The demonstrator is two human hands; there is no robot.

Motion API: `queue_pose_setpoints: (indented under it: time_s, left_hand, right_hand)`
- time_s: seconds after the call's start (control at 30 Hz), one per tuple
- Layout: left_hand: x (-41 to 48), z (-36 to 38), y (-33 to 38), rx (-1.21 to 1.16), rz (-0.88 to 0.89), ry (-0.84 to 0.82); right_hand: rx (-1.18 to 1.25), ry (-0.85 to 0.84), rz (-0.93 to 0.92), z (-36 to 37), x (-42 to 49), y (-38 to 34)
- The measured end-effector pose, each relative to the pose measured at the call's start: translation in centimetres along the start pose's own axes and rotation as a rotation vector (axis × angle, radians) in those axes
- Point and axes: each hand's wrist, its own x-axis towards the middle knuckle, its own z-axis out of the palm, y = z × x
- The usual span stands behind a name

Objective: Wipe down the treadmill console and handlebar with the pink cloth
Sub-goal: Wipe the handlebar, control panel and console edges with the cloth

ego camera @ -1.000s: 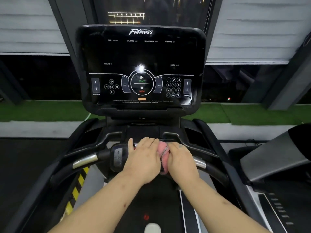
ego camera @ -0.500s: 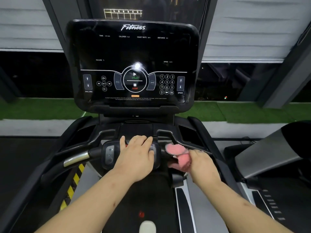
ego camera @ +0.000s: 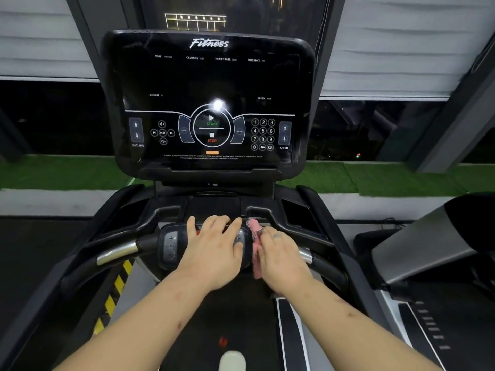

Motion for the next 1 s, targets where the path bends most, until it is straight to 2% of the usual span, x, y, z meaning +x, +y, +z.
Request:
queue_pose_setpoints:
  time_s: [0.1,0.27,0.37,0.47,0.77,0.87,1.0]
  left_hand:
    - [0.2,0.3,0.2,0.007,-0.006,0.008]
    - [0.3,0.4,0.3,0.000,-0.012,0.003]
    - [0.3,0.3,0.4,0.000,-0.015,-0.004]
    - [0.2,0.2,0.5,0.000,-0.012,-0.001]
    - [0.3,0.5,0.4,0.018,-0.015,0.005]
    - [0.3,0.5,0.2,0.018,-0.015,0.010]
    - [0.4,0.5,0.2,0.011,-0.011,0.010]
  right_hand:
    - [0.068,0.007,0.064,0.1,-0.9,1.5]
    - [0.230,-0.066,0.326,0.1,-4.5,6.7]
    - [0.254,-0.069,0.404,0.1,-6.2,8.5]
    - [0.252,-0.016,0.410,0.0,-5.7,7.2]
    - [0.131,0.044,0.190,-0.6,-0.7,-0.6]
    - [0.144,-0.015,0.185,-0.2,-1.0,0.5]
    - [0.231,-0.014,0.312,0.9,-3.2,5.1]
